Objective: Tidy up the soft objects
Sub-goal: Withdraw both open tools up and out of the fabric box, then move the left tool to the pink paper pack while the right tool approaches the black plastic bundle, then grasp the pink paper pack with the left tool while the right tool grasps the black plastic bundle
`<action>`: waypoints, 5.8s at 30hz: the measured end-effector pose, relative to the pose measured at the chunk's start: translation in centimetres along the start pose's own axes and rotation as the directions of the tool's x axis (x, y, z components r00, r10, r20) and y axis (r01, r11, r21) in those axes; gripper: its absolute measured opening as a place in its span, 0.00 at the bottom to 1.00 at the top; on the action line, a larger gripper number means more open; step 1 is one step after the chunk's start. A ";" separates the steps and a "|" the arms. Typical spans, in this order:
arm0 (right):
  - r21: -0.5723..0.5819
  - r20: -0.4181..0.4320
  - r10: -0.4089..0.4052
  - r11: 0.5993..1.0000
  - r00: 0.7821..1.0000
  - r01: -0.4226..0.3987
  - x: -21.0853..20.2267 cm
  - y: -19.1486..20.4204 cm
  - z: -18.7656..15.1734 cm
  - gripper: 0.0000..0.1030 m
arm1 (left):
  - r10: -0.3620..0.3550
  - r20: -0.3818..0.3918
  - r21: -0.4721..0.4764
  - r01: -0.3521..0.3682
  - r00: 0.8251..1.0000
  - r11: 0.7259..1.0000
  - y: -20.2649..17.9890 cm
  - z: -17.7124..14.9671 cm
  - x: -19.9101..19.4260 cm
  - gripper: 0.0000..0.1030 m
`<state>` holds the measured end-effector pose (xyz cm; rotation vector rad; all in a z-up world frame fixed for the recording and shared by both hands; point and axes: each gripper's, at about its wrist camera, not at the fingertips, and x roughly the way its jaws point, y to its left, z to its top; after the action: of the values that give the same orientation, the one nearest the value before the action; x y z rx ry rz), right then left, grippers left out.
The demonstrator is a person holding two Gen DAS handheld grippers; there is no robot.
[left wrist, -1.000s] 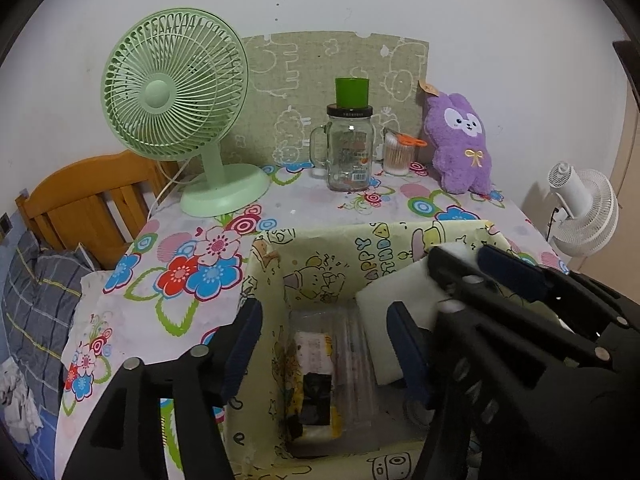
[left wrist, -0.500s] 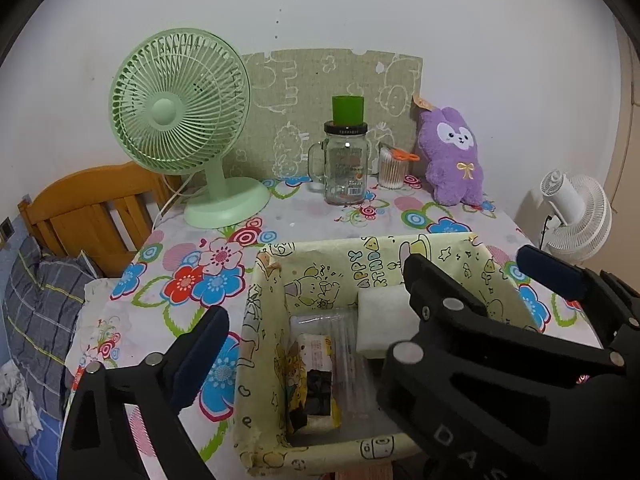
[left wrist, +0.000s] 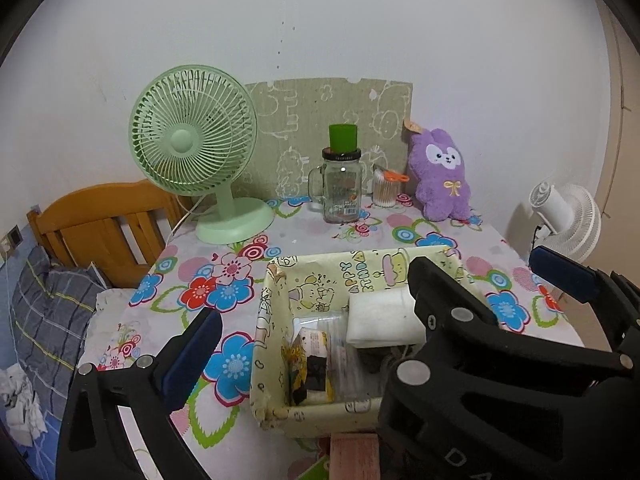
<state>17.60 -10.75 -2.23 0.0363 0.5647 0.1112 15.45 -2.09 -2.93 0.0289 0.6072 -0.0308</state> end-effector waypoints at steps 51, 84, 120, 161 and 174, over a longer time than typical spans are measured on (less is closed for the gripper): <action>-0.035 0.094 0.010 0.999 0.995 -0.006 -12.4 1.3 -5.6 1.00 | -0.067 0.097 -0.006 0.068 0.993 0.998 -0.3 -6.3 -10.8 1.00; -0.032 -0.018 -0.003 0.999 1.000 0.003 -9.2 0.4 -12.0 0.99 | -0.087 -0.002 0.019 0.087 0.996 0.996 -1.4 -12.3 -7.2 0.96; 0.002 -0.277 0.028 1.000 0.960 -0.029 0.7 0.3 -14.4 0.69 | -0.064 -0.210 -0.004 0.065 0.976 0.998 -0.7 -14.0 0.5 0.77; 0.032 -0.233 0.038 0.999 0.972 -0.032 0.4 -1.5 -12.7 0.43 | -0.065 -0.213 -0.004 0.065 0.975 0.998 -1.7 -12.0 1.9 0.49; 0.031 -0.234 0.033 0.999 0.972 -0.027 0.3 -1.4 -12.6 0.43 | -0.081 -0.201 -0.014 0.080 0.976 0.997 -1.8 -12.0 1.3 0.39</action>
<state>11.20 -12.10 -13.12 0.0595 0.8025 0.1380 9.58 -3.46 -13.55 0.0014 0.8108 -0.1054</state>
